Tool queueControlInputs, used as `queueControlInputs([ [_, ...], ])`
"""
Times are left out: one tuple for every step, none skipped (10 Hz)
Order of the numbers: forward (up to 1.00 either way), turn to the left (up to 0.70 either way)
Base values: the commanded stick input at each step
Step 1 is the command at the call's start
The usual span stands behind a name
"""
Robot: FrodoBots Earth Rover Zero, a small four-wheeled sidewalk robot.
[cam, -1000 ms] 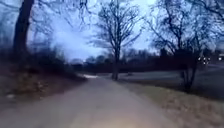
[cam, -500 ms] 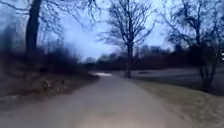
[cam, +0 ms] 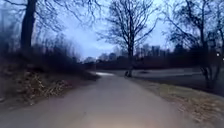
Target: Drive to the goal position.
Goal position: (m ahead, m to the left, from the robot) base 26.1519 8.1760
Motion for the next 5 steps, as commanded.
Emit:
queueControlInputs([
  [1.0, 0.0],
  [1.0, 0.0],
  [1.0, 0.0],
  [1.0, 0.0],
  [1.0, 0.0],
])
